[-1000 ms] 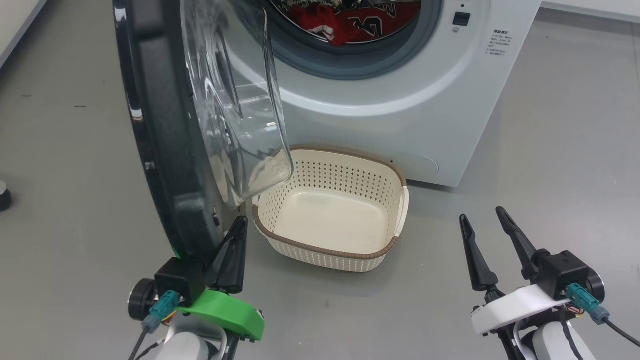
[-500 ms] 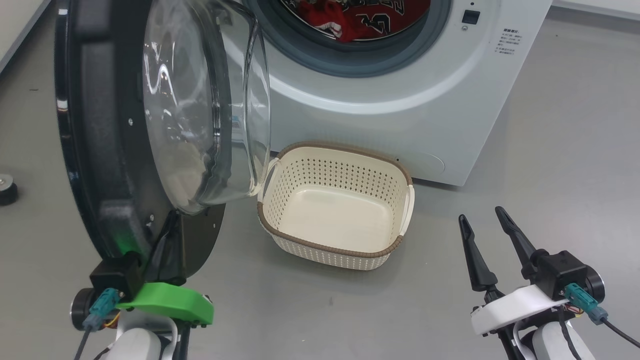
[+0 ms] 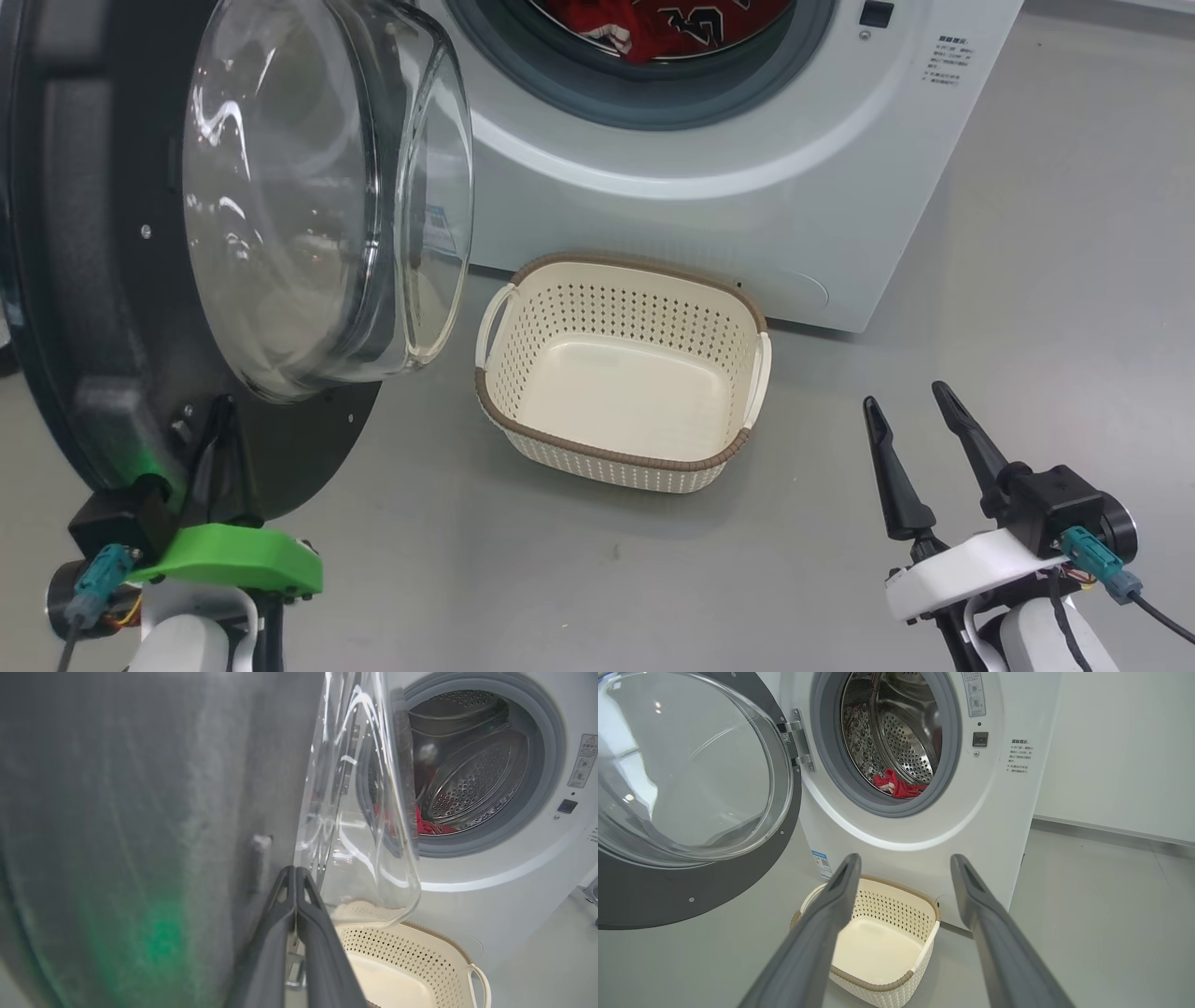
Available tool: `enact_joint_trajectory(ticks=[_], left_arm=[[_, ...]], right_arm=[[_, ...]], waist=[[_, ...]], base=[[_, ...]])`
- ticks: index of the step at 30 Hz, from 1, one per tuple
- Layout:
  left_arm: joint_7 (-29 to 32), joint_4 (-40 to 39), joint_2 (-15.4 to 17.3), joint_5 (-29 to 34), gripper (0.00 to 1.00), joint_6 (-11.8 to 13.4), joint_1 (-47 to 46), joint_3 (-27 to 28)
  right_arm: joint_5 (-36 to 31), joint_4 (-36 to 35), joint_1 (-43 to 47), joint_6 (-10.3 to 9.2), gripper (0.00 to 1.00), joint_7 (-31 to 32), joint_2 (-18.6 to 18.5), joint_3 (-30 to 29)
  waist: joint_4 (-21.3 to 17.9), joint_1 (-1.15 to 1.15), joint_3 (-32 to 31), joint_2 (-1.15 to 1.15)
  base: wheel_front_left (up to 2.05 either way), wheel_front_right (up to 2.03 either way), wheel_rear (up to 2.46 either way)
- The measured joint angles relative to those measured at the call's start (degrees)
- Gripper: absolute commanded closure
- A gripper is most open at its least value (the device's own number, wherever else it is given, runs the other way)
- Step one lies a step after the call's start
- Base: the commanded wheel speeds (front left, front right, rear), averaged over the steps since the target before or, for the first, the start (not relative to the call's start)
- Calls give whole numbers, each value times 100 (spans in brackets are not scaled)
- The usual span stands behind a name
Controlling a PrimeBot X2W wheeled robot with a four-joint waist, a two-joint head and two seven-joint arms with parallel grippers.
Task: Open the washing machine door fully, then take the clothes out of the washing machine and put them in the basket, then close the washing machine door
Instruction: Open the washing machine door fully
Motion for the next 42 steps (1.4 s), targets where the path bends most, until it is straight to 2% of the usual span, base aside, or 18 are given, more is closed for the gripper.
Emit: enact_joint_trajectory(ticks=[14, 29, 42], left_arm=[[0, 2, 2, 16, 100, 1, -172, 935], [-1, 29, -51, 24, 100, 40, -676, 1695], [-19, 203, -87, 130, 100, 40, -829, 2105]], right_arm=[[-14, -120, -62, 0, 0, 0, -147, -33], [-15, -307, -276, 0, 0, 0, -408, -43], [-13, -335, -408, 0, 0, 0, -524, 33]], waist=[[8, 0, 257, 0], [31, 0, 721, 0], [83, 0, 942, 0]], base=[[0, 0, 0], [0, 0, 0], [0, 0, 0]])
